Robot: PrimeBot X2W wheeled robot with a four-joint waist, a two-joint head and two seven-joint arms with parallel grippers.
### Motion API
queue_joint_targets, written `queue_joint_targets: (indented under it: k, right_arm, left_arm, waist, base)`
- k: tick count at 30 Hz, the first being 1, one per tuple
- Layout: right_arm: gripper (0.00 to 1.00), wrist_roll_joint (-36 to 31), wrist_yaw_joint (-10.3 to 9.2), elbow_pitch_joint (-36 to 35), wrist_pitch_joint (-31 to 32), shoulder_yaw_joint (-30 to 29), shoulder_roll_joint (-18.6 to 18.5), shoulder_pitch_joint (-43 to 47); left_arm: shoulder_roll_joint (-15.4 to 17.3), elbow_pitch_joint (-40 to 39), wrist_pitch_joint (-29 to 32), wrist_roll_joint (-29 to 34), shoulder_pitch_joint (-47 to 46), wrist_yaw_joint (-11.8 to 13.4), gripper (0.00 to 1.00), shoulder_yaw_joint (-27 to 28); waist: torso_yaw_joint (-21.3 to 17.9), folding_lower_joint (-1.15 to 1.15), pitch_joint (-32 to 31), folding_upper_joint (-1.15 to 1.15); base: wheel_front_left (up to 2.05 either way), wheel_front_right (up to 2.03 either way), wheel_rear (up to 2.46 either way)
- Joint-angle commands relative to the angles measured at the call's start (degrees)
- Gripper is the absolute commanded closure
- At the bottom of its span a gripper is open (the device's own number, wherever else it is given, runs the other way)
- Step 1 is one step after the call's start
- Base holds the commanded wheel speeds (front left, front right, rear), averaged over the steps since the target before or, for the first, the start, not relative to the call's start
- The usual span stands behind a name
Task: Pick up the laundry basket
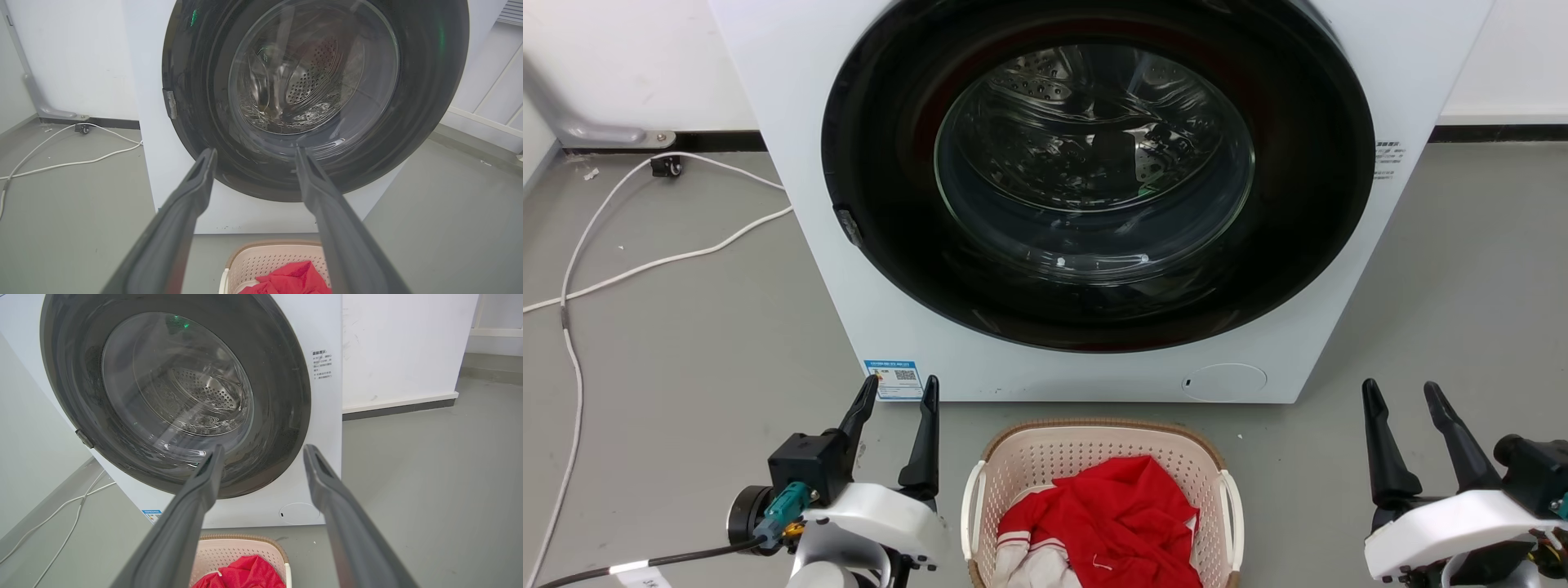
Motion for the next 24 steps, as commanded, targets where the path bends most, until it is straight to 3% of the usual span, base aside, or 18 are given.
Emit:
queue_joint_targets:
  k: [1, 24]
  right_arm:
    - [0.0, -1.53, 0.0, -0.84, -0.06, 0.0, 0.08, 0.34]
    - [0.0, -9.27, -0.01, -1.65, -1.16, -0.28, 0.15, 1.79]
  left_arm:
    - [0.49, -0.15, -0.62, 1.46, -0.73, 0.31, 0.0, -0.25]
    - [0.39, 1.47, -3.17, 9.93, -0.93, 1.82, 0.0, -1.2]
  waist:
    - [-0.04, 0.0, 0.0, 0.0]
    - [-0.12, 0.0, 0.08, 0.0]
  base:
    - [0.0, 0.0, 0.0]
    - [0.0, 0.0, 0.0]
